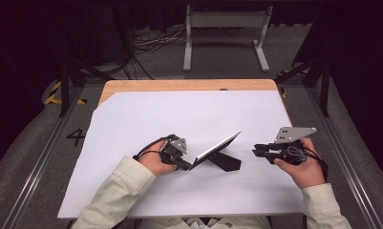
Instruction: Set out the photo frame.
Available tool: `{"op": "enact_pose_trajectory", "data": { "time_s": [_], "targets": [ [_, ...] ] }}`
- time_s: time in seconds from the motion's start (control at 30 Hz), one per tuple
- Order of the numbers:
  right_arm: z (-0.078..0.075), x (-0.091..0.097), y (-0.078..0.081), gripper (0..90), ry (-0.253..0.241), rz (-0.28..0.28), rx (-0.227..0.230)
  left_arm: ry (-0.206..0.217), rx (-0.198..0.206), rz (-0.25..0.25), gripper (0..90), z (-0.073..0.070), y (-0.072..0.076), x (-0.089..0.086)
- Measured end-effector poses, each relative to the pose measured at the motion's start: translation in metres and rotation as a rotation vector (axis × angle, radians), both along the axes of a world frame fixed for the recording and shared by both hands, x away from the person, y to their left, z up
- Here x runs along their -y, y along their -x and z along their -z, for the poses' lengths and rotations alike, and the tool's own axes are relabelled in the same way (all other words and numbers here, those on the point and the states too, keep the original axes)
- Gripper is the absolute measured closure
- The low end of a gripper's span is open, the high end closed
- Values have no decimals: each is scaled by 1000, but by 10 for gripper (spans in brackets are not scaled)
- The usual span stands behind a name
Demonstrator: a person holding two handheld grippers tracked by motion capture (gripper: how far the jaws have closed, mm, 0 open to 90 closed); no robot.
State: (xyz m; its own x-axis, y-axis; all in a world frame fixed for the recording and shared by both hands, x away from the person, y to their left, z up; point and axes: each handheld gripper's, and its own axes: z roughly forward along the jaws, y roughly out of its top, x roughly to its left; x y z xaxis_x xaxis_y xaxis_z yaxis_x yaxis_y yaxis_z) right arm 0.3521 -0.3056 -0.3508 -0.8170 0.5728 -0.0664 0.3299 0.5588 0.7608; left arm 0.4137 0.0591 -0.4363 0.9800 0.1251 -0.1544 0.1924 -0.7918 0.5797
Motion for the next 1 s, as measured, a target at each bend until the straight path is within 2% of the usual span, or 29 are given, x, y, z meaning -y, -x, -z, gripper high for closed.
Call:
{"op": "enact_pose_trajectory", "data": {
  "time_s": [0.17,0.37,0.63,1.0],
  "targets": [
    [0,1,0,771,-2,1,-2,-3,-10,33,900,0,3,5],
    [-1,3,1,771,-6,3,-2,-3,-42,76,900,0,10,15],
    [-3,5,2,768,-13,8,3,1,-46,127,900,0,19,29],
    [-5,7,2,767,-18,12,4,8,-70,163,900,1,29,44]
  ]
}}
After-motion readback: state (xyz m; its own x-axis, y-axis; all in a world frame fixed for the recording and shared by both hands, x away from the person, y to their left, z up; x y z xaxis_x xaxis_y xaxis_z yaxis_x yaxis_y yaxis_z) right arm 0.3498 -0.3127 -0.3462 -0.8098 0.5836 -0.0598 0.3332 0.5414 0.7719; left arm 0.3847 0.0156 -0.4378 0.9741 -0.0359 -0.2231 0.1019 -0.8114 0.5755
